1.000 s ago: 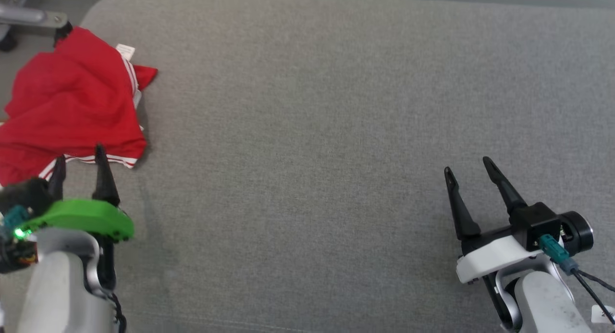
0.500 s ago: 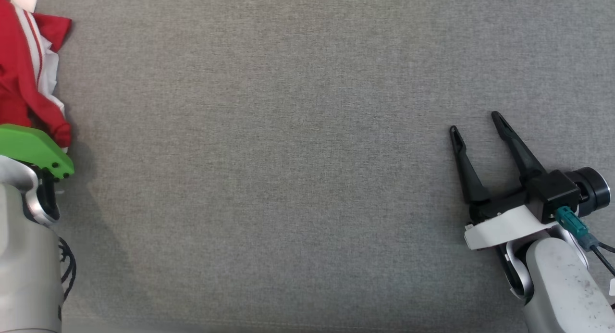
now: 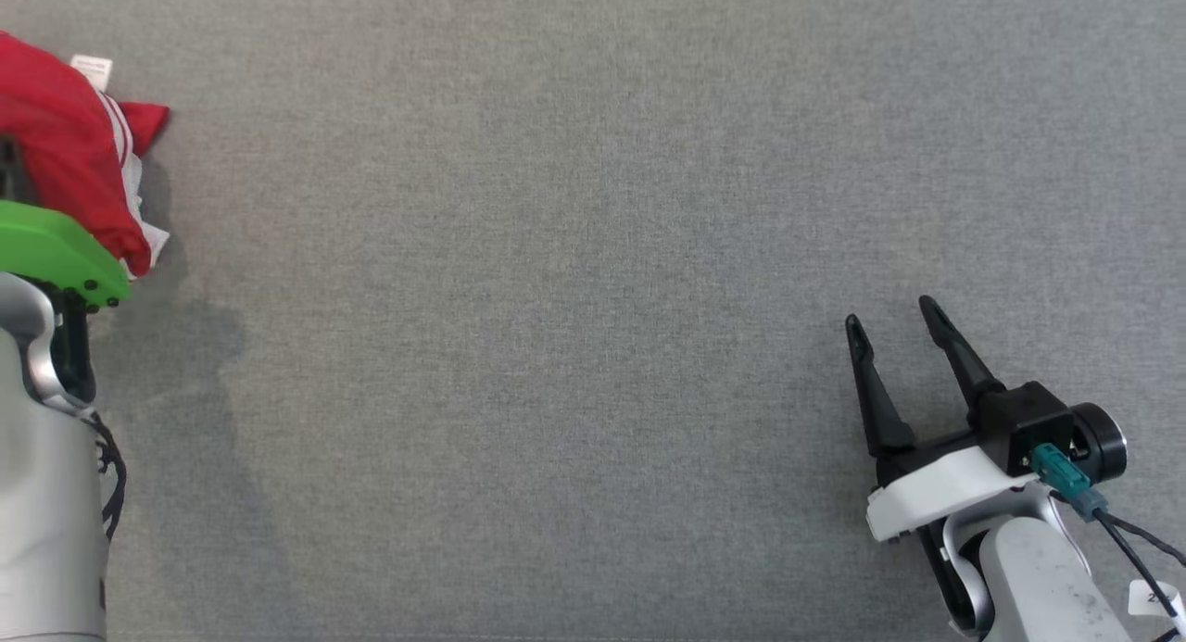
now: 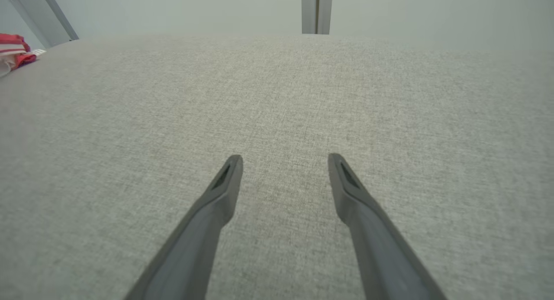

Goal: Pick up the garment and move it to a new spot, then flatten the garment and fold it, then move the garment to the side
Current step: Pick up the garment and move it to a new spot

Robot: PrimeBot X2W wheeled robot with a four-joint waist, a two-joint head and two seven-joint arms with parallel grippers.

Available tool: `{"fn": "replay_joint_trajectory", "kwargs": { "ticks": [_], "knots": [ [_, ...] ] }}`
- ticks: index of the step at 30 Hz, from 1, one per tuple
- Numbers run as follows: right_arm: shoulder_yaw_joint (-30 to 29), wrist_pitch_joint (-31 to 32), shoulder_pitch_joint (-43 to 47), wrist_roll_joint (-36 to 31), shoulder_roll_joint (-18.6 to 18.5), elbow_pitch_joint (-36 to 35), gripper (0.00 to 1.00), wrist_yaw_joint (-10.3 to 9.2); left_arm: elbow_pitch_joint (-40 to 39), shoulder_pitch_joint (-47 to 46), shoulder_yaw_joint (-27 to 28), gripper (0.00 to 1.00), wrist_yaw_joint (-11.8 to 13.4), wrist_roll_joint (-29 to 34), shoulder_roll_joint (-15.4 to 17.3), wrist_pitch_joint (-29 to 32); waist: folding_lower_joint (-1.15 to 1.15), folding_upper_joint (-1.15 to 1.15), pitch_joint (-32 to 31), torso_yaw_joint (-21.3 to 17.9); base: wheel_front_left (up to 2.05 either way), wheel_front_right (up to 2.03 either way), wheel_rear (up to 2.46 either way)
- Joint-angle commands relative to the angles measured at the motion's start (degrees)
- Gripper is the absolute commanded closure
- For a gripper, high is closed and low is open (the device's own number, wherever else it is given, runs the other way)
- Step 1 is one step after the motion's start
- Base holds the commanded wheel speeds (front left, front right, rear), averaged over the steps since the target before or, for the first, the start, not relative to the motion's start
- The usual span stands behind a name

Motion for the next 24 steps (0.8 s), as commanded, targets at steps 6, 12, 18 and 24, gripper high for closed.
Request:
{"fn": "replay_joint_trajectory", "kwargs": {
  "ticks": [6, 12, 18, 24],
  "knots": [
    [0.33, 0.0, 2.4, 0.64, 1.73, 1.52, 0.0, -0.11, -17.86, 5.14, -3.58, 1.0, -3.19, -2.29, -3.29, 7.91, -0.01, 0.0, -11.25, -1.24, 0.0, 0.0, 0.0],
    [0.36, 0.0, 2.79, 1.22, 2.47, 2.09, 0.0, -0.1, -38.4, 11.72, -6.94, 1.0, -4.36, -7.78, -7.25, 18.06, -0.01, 0.0, -14.9, -5.0, 0.0, 0.0, 0.0],
    [0.2, 0.0, 3.01, 2.55, 2.75, 2.26, 0.0, -0.1, -56.09, 17.64, -11.52, 1.0, -3.21, -17.3, -12.08, 27.69, -0.01, 0.0, -16.45, -9.64, 0.0, 0.0, 0.0],
    [-0.56, 0.0, 3.92, 4.41, 2.76, 2.06, 0.0, -0.1, -69.62, 21.67, -20.81, 1.0, 1.46, -25.8, -13.93, 33.48, -0.01, 0.0, -16.86, -13.85, 0.0, 0.0, 0.0]
  ]
}}
